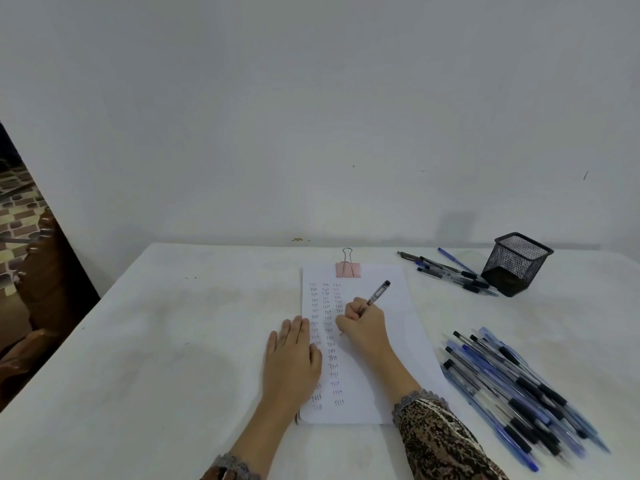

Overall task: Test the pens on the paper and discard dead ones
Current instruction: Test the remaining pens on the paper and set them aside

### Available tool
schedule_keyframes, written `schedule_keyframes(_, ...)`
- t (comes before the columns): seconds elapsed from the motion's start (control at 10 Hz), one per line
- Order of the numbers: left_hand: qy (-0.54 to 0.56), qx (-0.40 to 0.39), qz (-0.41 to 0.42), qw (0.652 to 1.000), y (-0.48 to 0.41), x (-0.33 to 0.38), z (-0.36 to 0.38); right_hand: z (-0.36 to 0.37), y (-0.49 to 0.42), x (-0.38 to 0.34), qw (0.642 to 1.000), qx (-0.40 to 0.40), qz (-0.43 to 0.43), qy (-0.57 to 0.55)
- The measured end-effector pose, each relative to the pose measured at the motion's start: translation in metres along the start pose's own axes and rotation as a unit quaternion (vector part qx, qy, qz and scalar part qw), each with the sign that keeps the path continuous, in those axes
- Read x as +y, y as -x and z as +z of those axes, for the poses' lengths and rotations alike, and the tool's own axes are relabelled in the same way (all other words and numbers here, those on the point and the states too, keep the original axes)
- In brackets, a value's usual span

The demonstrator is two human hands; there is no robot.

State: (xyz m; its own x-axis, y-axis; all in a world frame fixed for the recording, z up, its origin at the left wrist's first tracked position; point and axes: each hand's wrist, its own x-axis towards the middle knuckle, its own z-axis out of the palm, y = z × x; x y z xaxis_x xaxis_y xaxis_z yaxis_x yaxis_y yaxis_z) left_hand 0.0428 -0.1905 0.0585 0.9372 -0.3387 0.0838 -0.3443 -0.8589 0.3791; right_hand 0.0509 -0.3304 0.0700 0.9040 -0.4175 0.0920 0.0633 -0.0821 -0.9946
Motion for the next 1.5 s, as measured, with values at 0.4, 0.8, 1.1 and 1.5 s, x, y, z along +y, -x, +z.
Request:
schedule_keyframes(0.4, 0.006, -0.004, 0.002, 1.0, 0.0, -0.001, 0.0, -0.002, -0.002, 0.0, 0.999, 0.023, -0.006, 0.049)
schedule_keyframes(0.8, 0.01, -0.001, 0.002, 1.0, 0.001, -0.002, 0.001, -0.005, -0.001, -0.001, 0.997, 0.025, -0.015, 0.076)
schedule_keyframes(1.1, 0.018, -0.008, 0.002, 1.0, 0.0, -0.003, 0.001, -0.006, -0.002, -0.001, 0.996, 0.033, -0.024, 0.083)
schedule_keyframes(1.5, -0.01, -0.02, 0.022, 1.0, -0.002, -0.006, -0.004, -0.028, 0.0, -0.01, 0.937, 0.018, 0.122, -0.327)
